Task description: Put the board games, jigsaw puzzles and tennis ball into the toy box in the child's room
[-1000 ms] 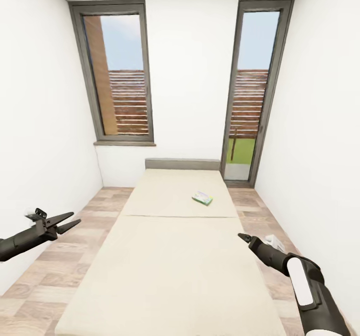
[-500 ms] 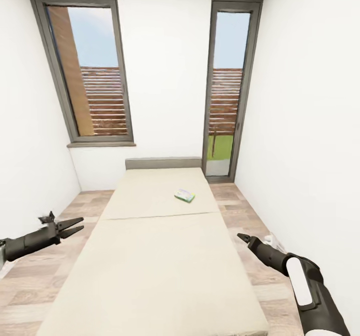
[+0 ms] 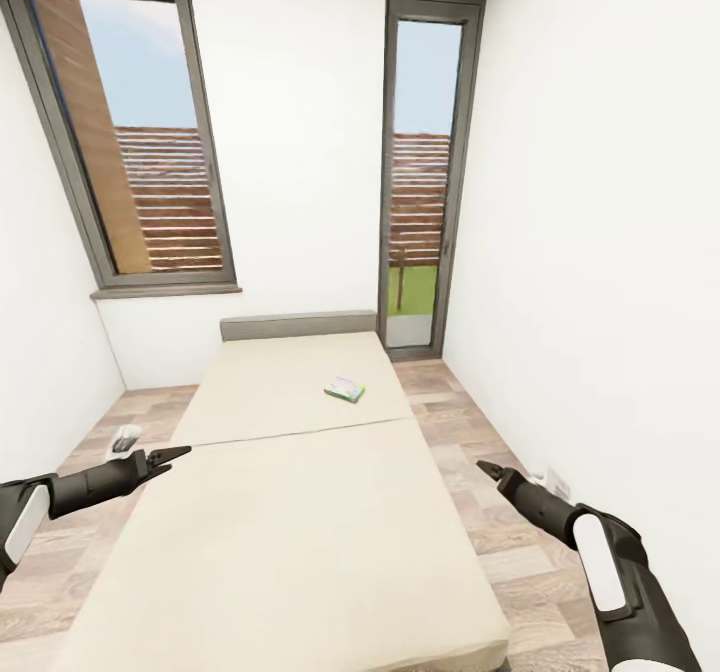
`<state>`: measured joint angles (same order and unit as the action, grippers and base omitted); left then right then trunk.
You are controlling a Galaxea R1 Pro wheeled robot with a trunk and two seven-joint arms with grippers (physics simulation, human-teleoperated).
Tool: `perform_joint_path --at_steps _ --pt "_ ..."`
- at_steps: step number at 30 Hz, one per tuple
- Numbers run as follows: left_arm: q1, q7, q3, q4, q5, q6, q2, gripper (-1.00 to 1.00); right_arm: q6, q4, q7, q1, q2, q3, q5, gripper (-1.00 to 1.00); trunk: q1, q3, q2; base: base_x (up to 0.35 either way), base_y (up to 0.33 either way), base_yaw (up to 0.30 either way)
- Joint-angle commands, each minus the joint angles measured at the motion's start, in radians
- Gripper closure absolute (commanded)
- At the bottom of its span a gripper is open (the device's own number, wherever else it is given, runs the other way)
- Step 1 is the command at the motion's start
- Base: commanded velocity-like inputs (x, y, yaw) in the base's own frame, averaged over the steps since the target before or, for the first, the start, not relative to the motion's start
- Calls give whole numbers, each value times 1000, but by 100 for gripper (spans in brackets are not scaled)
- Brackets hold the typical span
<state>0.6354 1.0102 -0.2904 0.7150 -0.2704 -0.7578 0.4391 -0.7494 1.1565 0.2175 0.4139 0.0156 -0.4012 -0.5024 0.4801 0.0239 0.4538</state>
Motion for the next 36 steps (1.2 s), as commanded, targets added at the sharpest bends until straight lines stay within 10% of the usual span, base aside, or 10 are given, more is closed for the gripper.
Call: perform_joint_path --at_steps 1,36 --pt "1 -4 -1 0 -4 -5 0 -100 -2 3 6 1 0 -2 3 -100 1 2 2 0 0 -24" --pt "1 -12 -6 0 -9 -5 -1 -100 14 75 61 4 -7 60 4 -100 1 -1 2 0 -173 32"
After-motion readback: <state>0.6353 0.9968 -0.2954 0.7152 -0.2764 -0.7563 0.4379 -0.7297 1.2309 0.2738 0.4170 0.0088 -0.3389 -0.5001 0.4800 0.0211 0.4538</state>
